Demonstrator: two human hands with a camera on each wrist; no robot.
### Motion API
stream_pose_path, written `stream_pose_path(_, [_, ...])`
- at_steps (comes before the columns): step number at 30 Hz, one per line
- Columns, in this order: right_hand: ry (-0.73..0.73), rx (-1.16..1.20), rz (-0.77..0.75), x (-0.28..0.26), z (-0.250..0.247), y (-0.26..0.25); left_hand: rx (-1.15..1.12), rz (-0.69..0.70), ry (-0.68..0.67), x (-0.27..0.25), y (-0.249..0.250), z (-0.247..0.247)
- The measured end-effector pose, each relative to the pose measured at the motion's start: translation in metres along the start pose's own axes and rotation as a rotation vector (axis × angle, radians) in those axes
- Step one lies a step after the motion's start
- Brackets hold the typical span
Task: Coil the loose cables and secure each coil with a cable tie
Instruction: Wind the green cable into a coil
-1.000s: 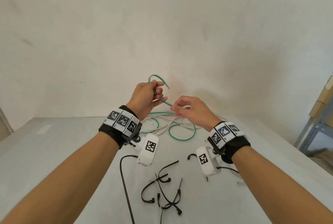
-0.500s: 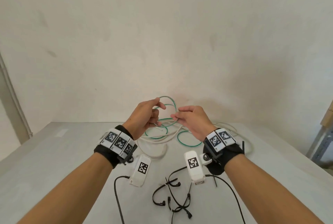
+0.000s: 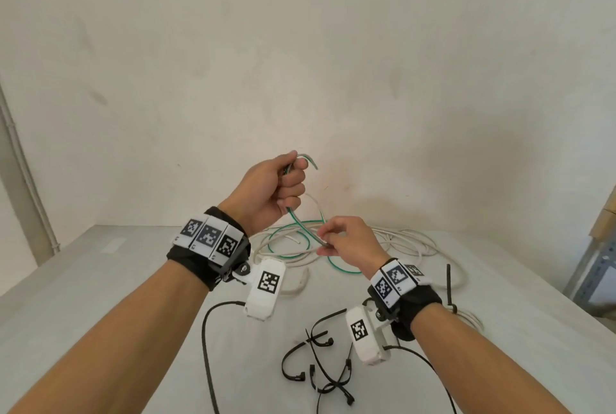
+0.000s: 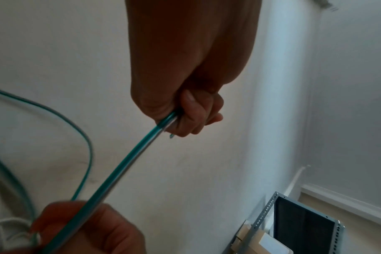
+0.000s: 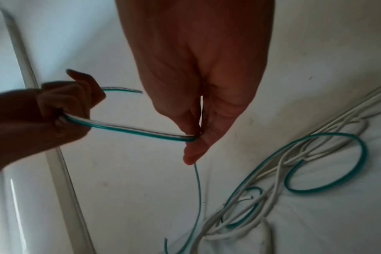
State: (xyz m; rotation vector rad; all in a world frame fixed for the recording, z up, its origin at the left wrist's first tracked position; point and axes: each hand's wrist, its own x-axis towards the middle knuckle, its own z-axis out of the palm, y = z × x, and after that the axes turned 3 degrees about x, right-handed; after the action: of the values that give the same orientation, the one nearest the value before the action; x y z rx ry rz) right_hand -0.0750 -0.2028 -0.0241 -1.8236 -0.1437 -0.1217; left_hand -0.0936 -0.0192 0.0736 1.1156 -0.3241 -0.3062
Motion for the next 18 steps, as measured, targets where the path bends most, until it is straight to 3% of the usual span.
stream_pose_path(4, [0.026,-0.167,-0.002,0.002,-0.007,0.01,0.014,0.007,0.011,-0.002,0.017,-0.001])
stream_pose_path(7, [0.033,-0.167,0.012,0.004,-0.011,0.009,0.04,-0.033,0.016,-0.007,0.018,-0.002])
stream_pose_path(9, [0.045,-0.004,0.068,0.005,-0.01,0.0,0.065,-0.069,0.004,-0.009,0.013,-0.002])
stream_pose_path(12, [0.036,0.5,0.166,0.005,-0.007,-0.019,0.097,-0.1,-0.016,-0.01,0.001,-0.002])
stream_pose_path(14, [0.006,0.616,0.211,0.008,-0.008,-0.029,0.107,-0.113,-0.028,-0.01,-0.004,-0.002])
stream_pose_path(18, [-0.051,0.232,0.193,0.015,-0.014,-0.033,-0.001,-0.154,-0.108,-0.014,0.0,0.001])
